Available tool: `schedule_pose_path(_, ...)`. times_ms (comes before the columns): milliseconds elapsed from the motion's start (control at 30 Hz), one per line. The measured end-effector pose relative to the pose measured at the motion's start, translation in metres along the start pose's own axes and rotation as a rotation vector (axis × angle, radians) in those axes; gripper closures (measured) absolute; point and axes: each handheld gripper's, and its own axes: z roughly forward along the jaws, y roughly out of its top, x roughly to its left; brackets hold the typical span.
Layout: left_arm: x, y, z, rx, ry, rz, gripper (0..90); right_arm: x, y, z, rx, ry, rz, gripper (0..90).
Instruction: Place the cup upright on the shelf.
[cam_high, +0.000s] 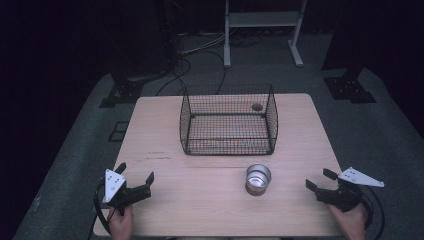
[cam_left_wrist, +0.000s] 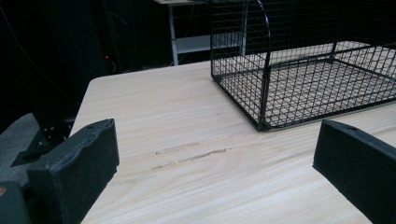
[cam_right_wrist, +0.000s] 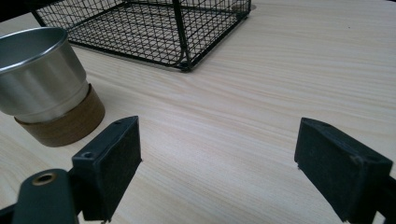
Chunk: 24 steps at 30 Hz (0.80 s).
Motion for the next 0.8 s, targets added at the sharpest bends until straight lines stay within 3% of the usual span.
schedule_pose_path(800, 0.005, -0.001, -0.005, -0.013, 0.007, -0.004, 0.0, 0.024, 0.01, 0.003, 0.014, 0.053, -0.082, 9.0)
